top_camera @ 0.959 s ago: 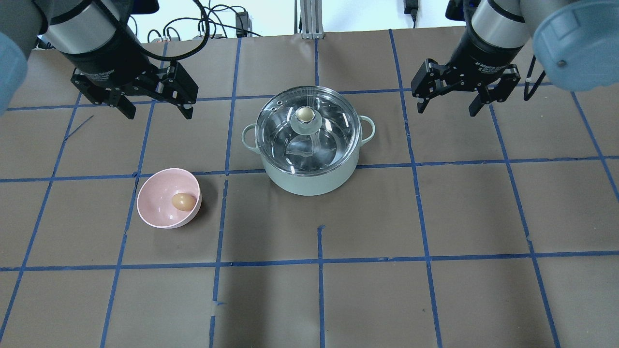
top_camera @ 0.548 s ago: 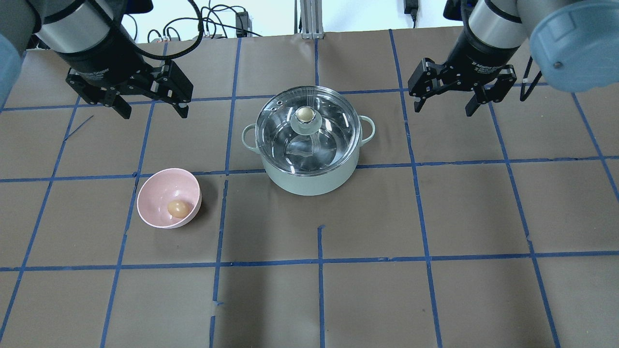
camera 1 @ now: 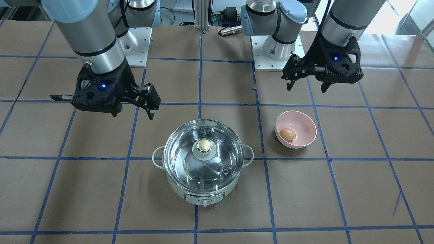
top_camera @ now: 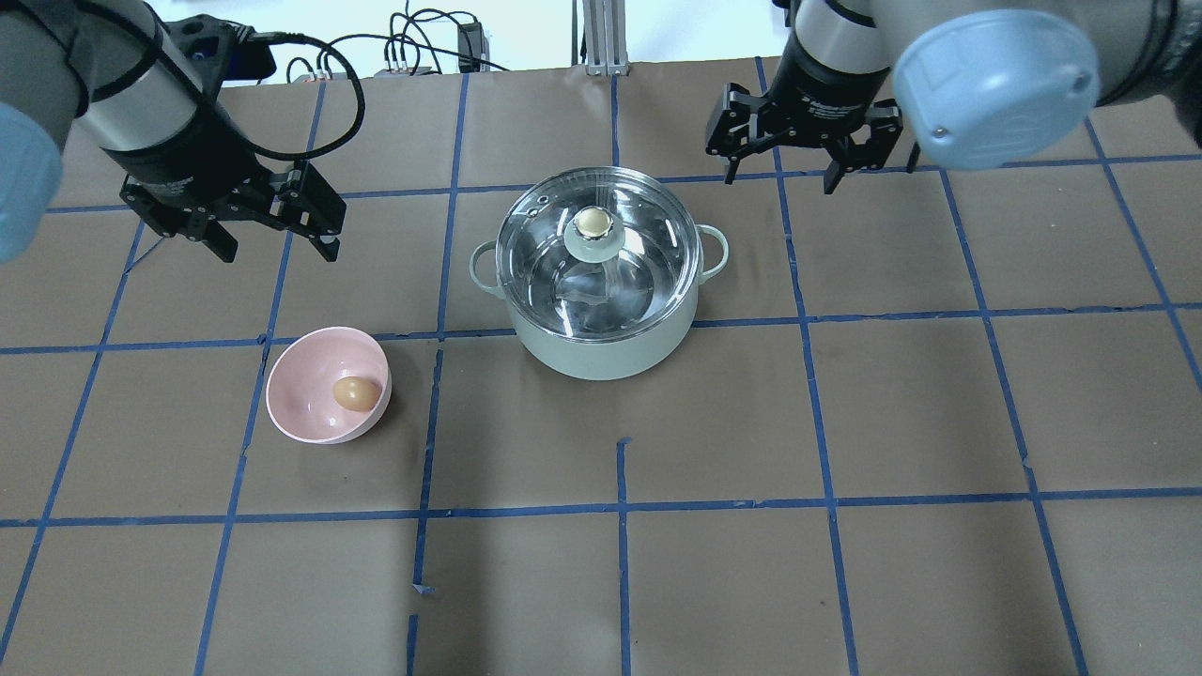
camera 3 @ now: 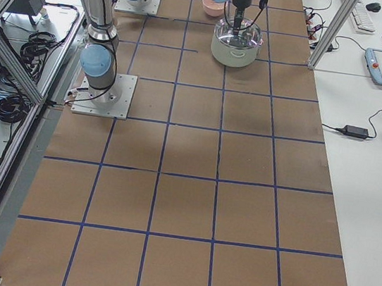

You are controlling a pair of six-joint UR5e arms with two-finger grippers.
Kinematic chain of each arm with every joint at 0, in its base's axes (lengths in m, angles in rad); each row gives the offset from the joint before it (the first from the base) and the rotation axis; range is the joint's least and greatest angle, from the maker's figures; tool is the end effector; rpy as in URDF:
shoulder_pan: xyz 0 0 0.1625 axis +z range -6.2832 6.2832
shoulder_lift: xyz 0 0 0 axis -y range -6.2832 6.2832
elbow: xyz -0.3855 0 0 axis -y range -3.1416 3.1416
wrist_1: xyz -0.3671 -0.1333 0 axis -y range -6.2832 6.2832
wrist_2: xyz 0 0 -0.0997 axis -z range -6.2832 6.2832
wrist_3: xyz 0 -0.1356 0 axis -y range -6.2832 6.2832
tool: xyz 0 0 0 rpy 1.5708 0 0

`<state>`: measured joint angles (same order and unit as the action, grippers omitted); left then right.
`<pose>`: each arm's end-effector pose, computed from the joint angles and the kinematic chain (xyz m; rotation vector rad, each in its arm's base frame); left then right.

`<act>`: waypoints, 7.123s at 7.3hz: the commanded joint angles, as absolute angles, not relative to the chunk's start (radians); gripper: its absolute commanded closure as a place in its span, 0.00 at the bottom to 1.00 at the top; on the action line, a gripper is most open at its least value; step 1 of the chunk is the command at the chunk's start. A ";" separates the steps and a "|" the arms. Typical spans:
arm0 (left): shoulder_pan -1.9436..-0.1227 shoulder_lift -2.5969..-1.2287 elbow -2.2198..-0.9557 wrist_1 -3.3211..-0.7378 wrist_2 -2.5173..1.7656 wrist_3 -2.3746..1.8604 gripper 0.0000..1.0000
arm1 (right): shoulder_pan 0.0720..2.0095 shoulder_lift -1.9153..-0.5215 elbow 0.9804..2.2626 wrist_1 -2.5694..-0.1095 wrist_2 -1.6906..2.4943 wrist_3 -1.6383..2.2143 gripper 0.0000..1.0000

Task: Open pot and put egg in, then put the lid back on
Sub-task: 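Lower the right gripper onto the lid knob while the left descends, then lift the glass lid off the pot with the right gripper and move it aside, then lower the left gripper into the pink bowl and grasp the brown egg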

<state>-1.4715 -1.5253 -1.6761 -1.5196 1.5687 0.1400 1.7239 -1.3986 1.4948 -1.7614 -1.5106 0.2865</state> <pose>-0.0886 -0.4585 0.3892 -0.0639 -3.1378 -0.0130 0.2227 -0.5155 0.3817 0.1996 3.0534 -0.1210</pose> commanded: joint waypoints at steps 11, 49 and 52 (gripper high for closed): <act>-1.350 -1.666 -2.229 -0.810 1.578 0.242 0.09 | 1.973 -1.121 1.396 -1.970 -1.557 0.517 0.08; -1.331 -1.775 -2.217 -0.747 1.575 0.247 0.75 | 1.483 -1.456 1.462 -1.641 -1.520 -0.080 0.67; -1.331 -1.775 -2.215 -0.746 1.574 0.248 0.86 | 1.482 -1.456 1.462 -1.647 -1.520 -0.081 0.67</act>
<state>-1.3315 -1.7748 -2.2156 -0.7461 1.5748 0.2473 1.4831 -1.4556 1.4617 -1.6433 -1.5203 -0.0801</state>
